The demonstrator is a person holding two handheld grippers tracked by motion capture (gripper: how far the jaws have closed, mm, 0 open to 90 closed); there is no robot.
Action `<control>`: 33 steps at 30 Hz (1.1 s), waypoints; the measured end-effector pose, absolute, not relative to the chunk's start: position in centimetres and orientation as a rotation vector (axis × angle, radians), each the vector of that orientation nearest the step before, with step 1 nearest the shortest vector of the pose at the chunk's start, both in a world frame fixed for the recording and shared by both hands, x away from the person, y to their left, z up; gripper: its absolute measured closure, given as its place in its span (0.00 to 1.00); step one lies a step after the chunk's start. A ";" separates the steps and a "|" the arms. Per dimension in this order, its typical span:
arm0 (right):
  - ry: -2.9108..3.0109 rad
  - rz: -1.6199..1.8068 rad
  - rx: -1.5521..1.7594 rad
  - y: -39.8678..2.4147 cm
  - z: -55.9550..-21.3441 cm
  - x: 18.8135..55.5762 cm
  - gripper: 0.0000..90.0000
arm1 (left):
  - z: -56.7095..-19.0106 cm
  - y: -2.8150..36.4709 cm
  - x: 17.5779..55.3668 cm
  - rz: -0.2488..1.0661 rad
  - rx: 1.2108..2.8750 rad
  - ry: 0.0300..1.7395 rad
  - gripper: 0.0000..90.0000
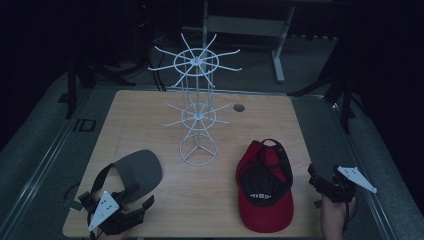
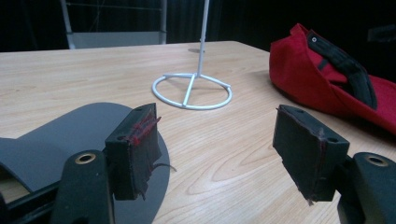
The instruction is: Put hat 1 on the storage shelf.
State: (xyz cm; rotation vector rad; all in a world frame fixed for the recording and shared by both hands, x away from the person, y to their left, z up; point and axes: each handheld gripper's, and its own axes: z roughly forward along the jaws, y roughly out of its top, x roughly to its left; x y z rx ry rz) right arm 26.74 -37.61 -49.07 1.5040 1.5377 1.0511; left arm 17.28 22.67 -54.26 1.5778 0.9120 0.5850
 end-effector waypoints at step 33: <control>2.054 0.980 1.420 -30.3 -51.3 32.3 0.34 | -54.4 22.1 17.3 0.521 1.631 0.867 0.38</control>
